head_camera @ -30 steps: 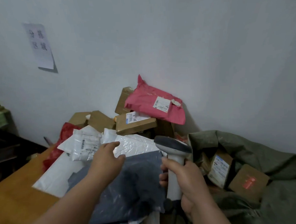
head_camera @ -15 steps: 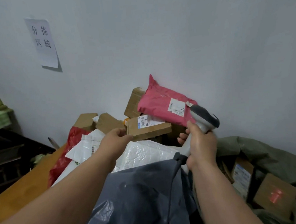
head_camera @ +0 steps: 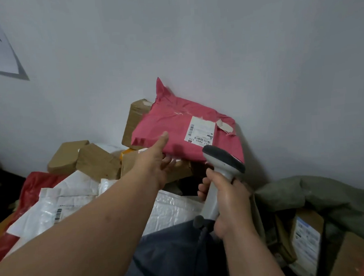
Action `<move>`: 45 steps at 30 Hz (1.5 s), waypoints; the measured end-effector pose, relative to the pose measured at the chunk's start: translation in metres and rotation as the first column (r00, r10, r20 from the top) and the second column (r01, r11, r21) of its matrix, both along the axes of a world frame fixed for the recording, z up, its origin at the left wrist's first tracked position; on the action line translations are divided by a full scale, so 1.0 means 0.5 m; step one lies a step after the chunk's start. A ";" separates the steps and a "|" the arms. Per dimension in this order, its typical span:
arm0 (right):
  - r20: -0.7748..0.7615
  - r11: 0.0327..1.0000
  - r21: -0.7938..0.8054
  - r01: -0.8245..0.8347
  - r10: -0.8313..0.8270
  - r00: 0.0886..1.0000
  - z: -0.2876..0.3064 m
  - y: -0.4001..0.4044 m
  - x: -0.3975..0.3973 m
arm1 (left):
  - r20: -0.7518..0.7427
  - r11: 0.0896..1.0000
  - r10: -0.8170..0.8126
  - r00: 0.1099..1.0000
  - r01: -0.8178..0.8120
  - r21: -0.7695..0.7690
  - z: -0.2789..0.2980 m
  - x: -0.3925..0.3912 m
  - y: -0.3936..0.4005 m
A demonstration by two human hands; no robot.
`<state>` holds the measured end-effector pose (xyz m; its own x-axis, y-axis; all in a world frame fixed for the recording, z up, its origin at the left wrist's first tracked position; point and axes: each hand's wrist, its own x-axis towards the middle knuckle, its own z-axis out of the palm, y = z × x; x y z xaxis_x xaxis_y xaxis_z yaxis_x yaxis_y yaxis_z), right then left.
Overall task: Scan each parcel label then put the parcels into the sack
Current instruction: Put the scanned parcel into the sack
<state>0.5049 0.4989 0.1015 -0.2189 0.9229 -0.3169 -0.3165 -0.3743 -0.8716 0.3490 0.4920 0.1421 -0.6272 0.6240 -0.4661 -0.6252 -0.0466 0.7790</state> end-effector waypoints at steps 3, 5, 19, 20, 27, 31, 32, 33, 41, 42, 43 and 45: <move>0.006 1.000 -0.003 0.015 -0.015 1.000 -0.018 0.015 -0.003 | 0.058 0.999 0.031 0.998 -0.029 -0.026 -0.006 0.008 0.041; 0.028 1.000 0.008 0.026 -0.026 0.999 -0.024 0.019 -0.003 | 0.078 0.999 0.044 0.996 -0.042 -0.022 -0.003 0.003 0.056; 0.111 0.971 0.241 -0.004 -0.023 0.994 0.069 -0.127 0.036 | 0.069 0.964 0.088 0.994 -0.102 0.246 0.023 -0.079 -0.153; 0.113 0.967 0.253 -0.030 0.001 0.994 0.078 -0.150 0.034 | 0.065 0.960 0.095 0.993 -0.109 0.257 0.027 -0.084 -0.180; 0.149 0.911 0.365 -0.192 0.146 0.978 0.131 -0.336 0.016 | 0.081 0.937 0.120 0.989 -0.140 0.322 0.046 -0.105 -0.382; 0.139 0.907 0.359 -0.222 0.183 0.973 0.152 -0.428 0.015 | 0.089 0.918 0.122 0.988 -0.147 0.369 0.059 -0.104 -0.476; 0.136 0.905 0.359 -0.228 0.191 0.972 0.155 -0.448 0.014 | 0.090 0.914 0.124 0.988 -0.149 0.377 0.061 -0.103 -0.498; 0.135 0.903 0.361 -0.232 0.195 0.971 0.158 -0.467 0.014 | 0.088 0.911 0.124 0.988 -0.149 0.384 0.063 -0.103 -0.518; 0.118 0.902 0.376 -0.212 0.180 0.976 0.178 -0.569 0.013 | 0.093 0.896 0.141 0.986 -0.167 0.411 0.080 -0.100 -0.634; 0.109 0.903 0.375 -0.209 0.181 0.977 0.179 -0.578 0.012 | 0.090 0.893 0.142 0.986 -0.166 0.419 0.081 -0.100 -0.643; 0.104 0.904 0.373 -0.209 0.183 0.978 0.181 -0.586 0.012 | 0.090 0.888 0.142 0.986 -0.167 0.428 0.082 -0.101 -0.652; 0.105 0.903 0.371 -0.216 0.190 0.976 0.182 -0.600 0.011 | 0.096 0.879 0.141 0.985 -0.169 0.446 0.084 -0.101 -0.668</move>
